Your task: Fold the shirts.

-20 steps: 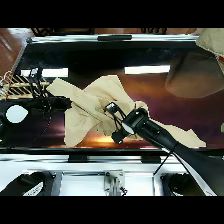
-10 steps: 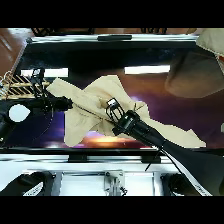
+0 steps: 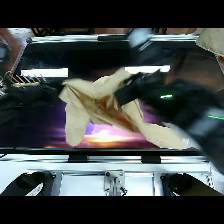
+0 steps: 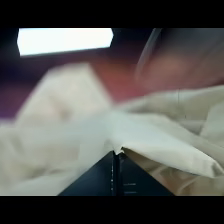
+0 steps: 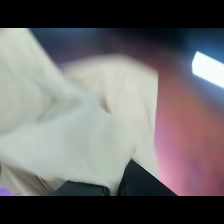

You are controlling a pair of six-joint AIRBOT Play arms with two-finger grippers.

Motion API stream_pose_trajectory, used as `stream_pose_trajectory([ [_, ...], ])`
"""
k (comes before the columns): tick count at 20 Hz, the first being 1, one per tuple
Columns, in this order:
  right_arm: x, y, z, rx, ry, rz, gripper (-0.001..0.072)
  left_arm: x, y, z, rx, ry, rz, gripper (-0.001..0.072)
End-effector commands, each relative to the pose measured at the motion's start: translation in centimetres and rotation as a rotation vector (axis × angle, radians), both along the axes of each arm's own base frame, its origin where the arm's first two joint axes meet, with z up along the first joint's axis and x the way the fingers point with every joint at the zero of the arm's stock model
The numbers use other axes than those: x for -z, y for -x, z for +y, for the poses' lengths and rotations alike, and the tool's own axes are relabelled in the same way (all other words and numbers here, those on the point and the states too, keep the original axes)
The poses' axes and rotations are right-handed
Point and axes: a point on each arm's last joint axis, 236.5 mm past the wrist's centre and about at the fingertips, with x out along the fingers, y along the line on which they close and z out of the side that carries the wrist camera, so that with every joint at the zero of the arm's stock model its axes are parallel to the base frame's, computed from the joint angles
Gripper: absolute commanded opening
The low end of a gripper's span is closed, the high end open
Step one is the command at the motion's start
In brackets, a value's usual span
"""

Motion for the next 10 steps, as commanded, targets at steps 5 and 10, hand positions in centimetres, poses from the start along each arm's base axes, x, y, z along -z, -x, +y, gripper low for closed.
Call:
stream_pose_trajectory([
  [5,-14.2,5.9,-5.9,0.016,-0.412,-0.146,0.0074,-20.9,11.0,5.1,-0.017,0.25,-0.567,0.0044],
  [10,1.3,6.7,-2.2,-0.002,-0.022,0.344,0.0074,1.1,7.7,2.0,0.09,-0.154,0.08,0.0045],
])
